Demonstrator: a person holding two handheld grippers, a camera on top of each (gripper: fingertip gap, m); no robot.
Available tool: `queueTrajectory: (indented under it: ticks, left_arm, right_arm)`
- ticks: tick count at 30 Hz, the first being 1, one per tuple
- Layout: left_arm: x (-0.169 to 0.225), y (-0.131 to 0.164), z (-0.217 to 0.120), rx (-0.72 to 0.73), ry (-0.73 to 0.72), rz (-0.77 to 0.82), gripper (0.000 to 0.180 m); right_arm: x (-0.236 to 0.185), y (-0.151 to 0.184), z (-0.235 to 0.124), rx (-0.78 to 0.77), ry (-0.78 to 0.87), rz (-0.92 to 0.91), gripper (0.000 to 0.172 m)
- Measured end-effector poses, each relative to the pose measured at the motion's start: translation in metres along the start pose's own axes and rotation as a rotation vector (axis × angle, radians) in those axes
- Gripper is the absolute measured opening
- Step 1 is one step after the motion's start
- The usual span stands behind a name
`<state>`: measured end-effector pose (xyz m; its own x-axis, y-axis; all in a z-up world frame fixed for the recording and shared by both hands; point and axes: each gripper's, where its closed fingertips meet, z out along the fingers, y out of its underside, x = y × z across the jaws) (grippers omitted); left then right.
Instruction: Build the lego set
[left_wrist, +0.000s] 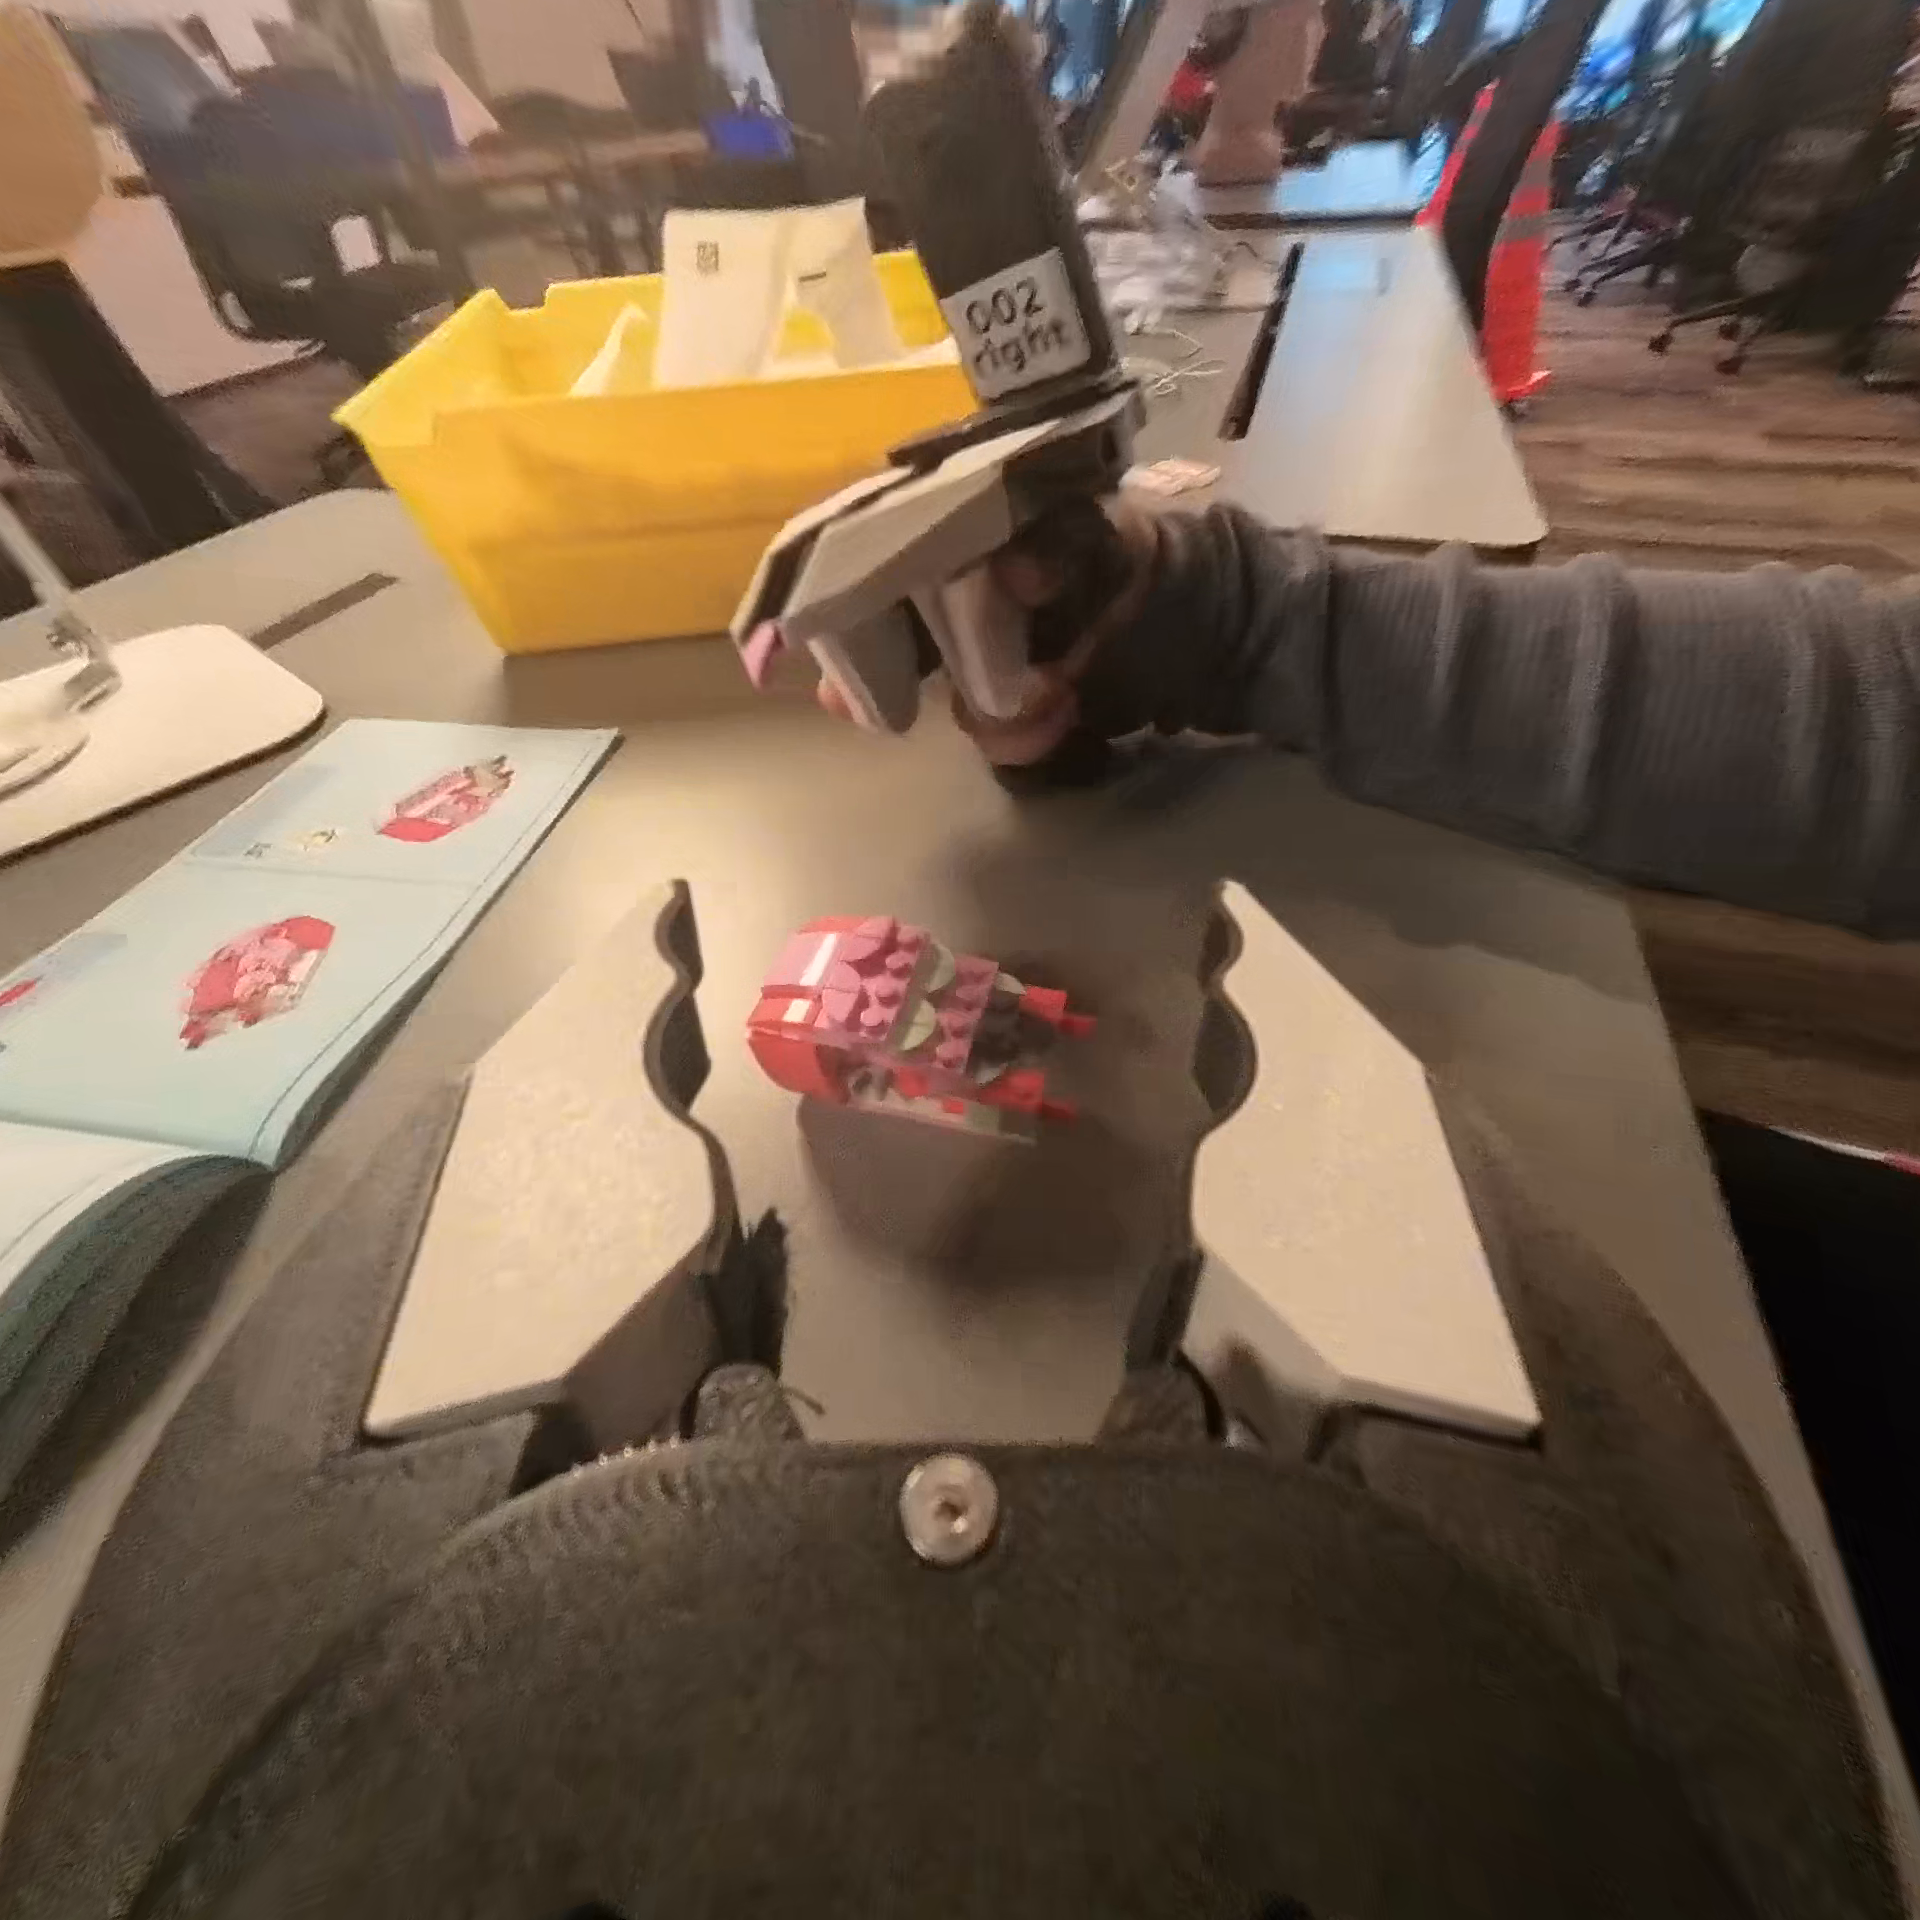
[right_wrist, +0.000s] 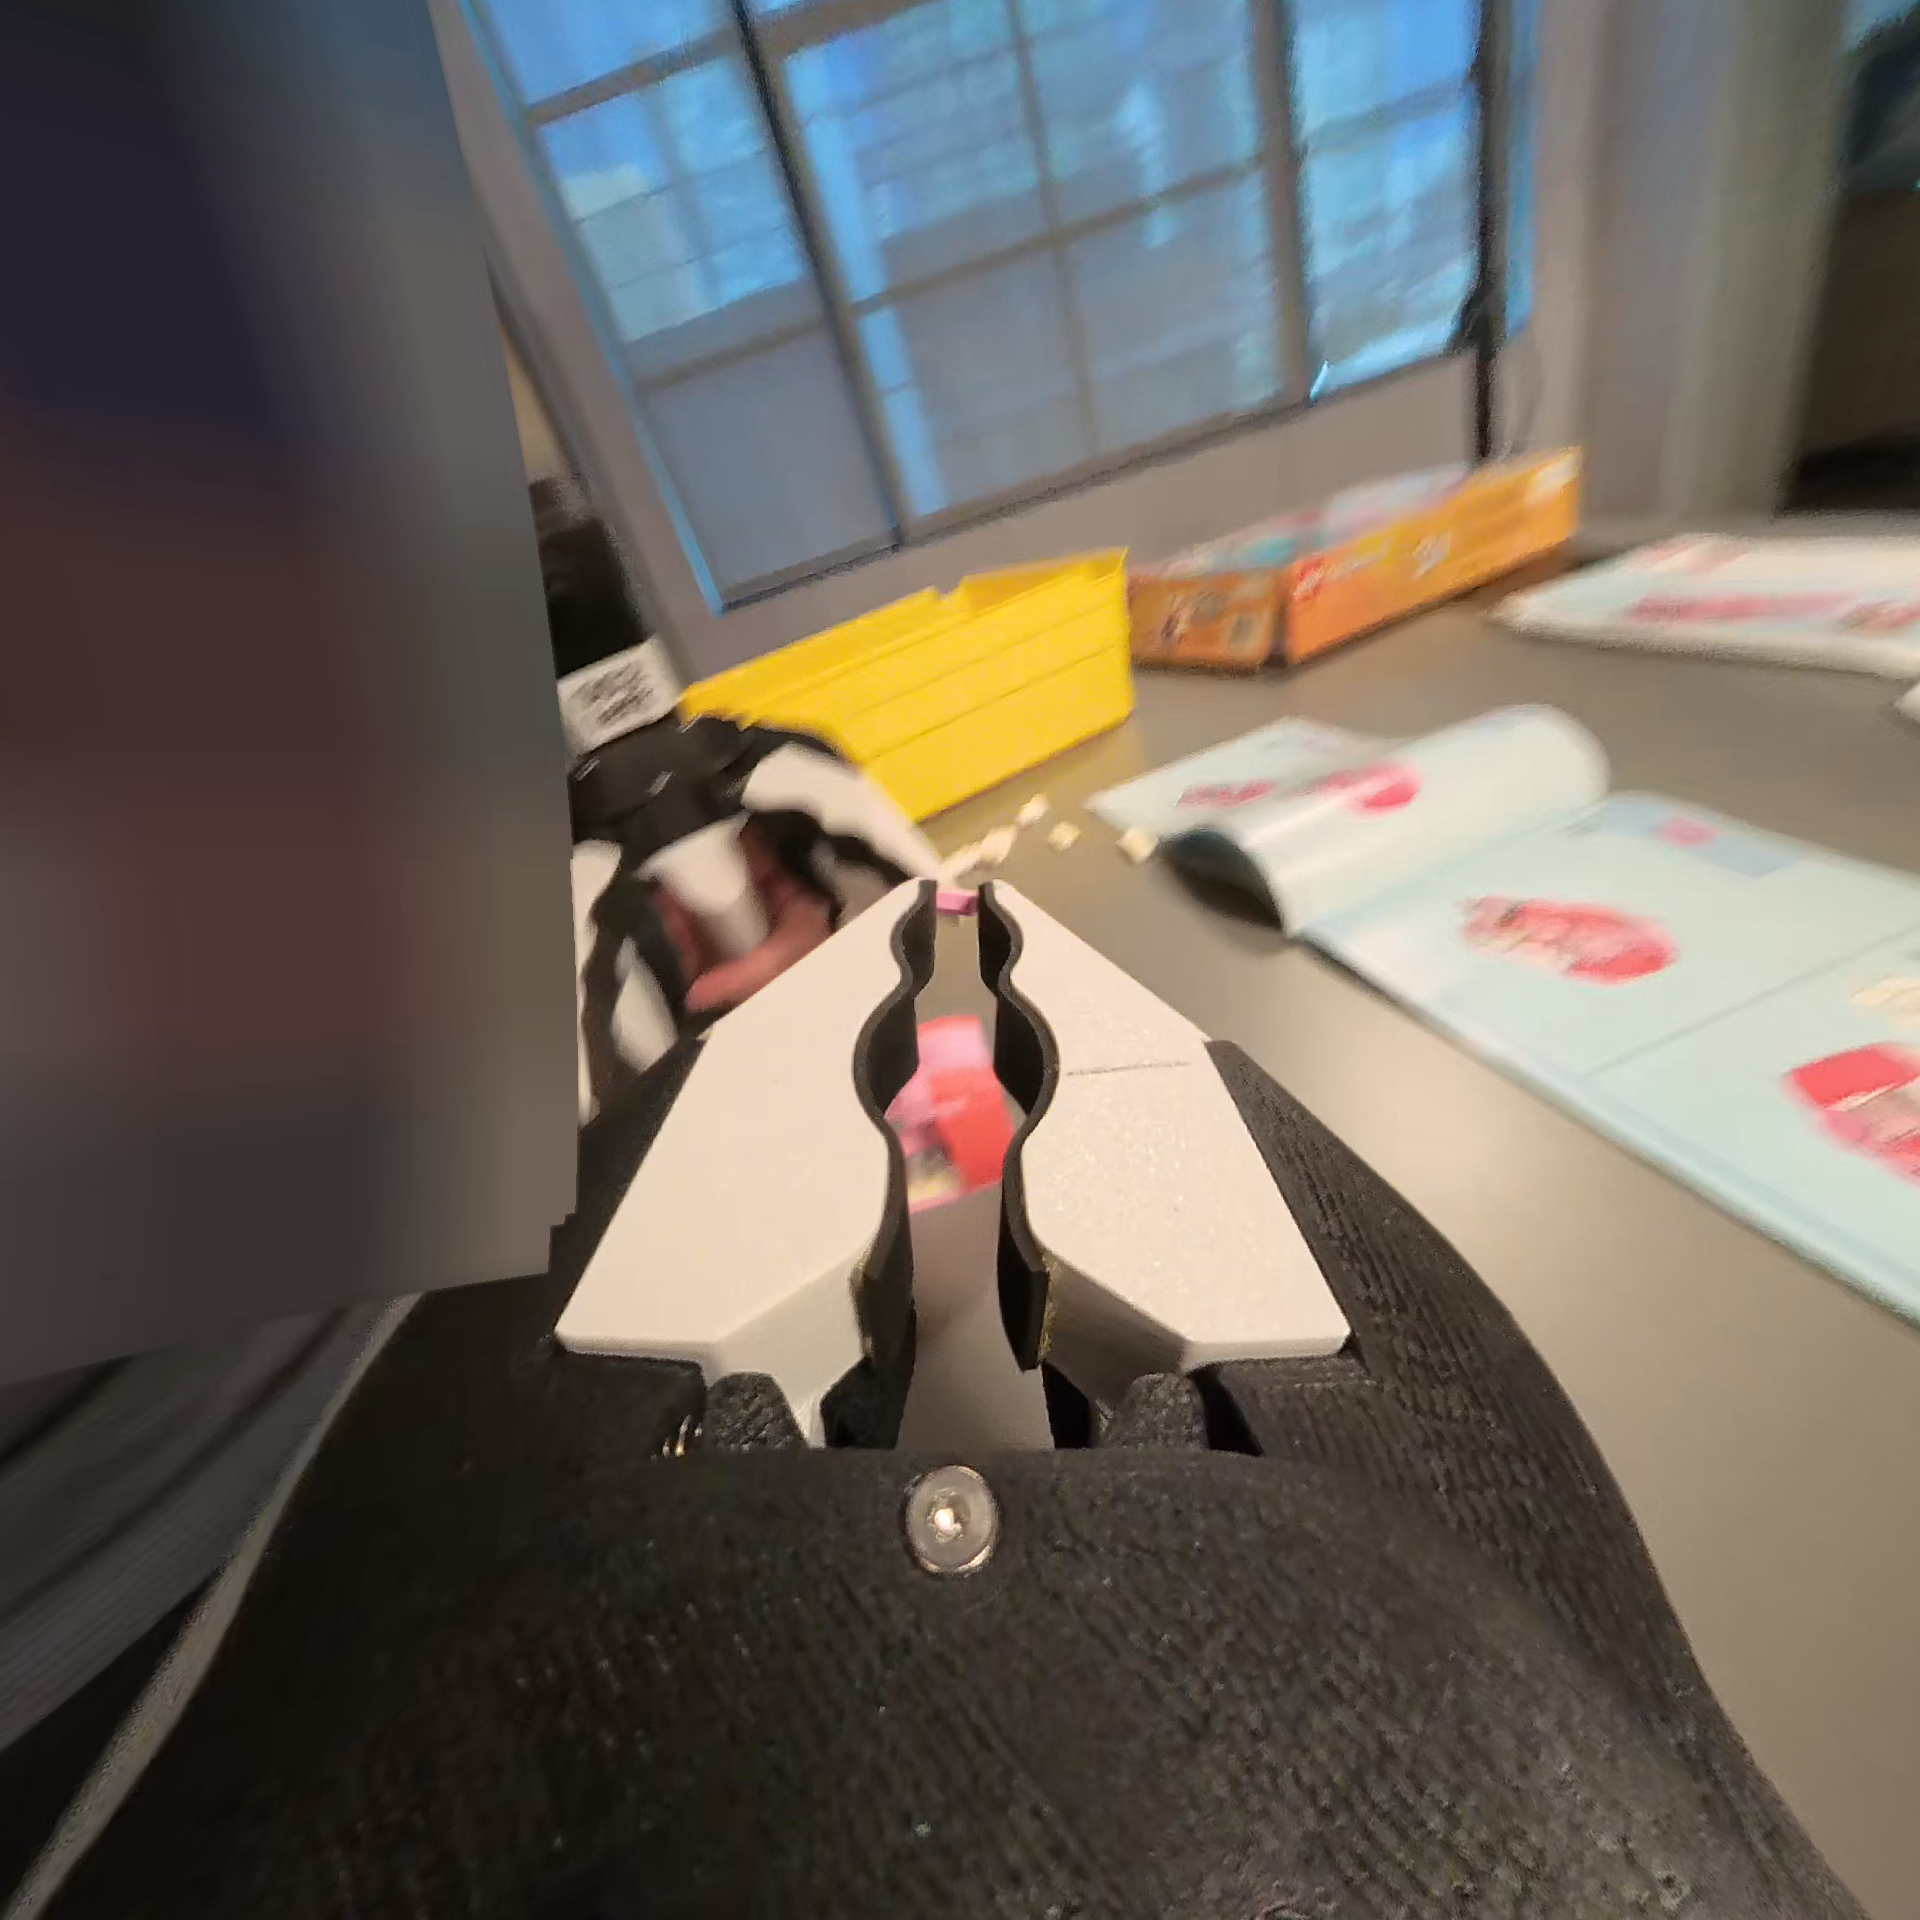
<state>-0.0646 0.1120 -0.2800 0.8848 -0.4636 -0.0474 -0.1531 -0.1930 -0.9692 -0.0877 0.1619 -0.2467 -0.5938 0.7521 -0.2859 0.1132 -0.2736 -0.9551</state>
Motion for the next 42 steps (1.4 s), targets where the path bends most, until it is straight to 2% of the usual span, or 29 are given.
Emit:
queueTrajectory:
  ticks: [4, 8, 15, 21, 27, 30, 36, 42]
  left_arm:
    - [-0.009, 0.017, 0.016, -0.147, -0.149, 0.058, 0.111]
    - [-0.017, 0.028, 0.025, -0.24, -0.23, 0.029, 0.121]
    - [-0.032, 0.042, 0.026, -0.337, -0.289, 0.009, 0.118]
    - [-0.035, 0.044, 0.019, -0.337, -0.268, 0.045, 0.109]
    - [-0.051, 0.053, 0.005, -0.362, -0.26, -0.022, 0.107]
    - [-0.042, 0.054, 0.006, -0.359, -0.167, -0.03, 0.107]
    - [-0.027, 0.054, 0.009, -0.362, -0.06, -0.013, 0.088]
    - [-0.021, 0.051, 0.015, -0.346, 0.067, -0.039, 0.088]
  right_arm:
    - [0.006, -0.011, -0.001, 0.078, 0.05, -0.062, 0.006]
    - [0.012, -0.016, -0.003, 0.114, 0.108, -0.105, 0.006]
    - [0.017, -0.021, -0.005, 0.155, 0.139, -0.105, 0.006]
    - [0.019, -0.022, -0.006, 0.163, 0.152, -0.104, 0.006]
    - [0.021, -0.024, -0.008, 0.181, 0.16, -0.097, 0.006]
    - [0.022, -0.025, -0.009, 0.191, 0.162, -0.094, 0.006]
    - [0.023, -0.026, -0.01, 0.204, 0.155, -0.075, 0.005]
    - [0.025, -0.028, -0.012, 0.222, 0.151, -0.058, 0.006]
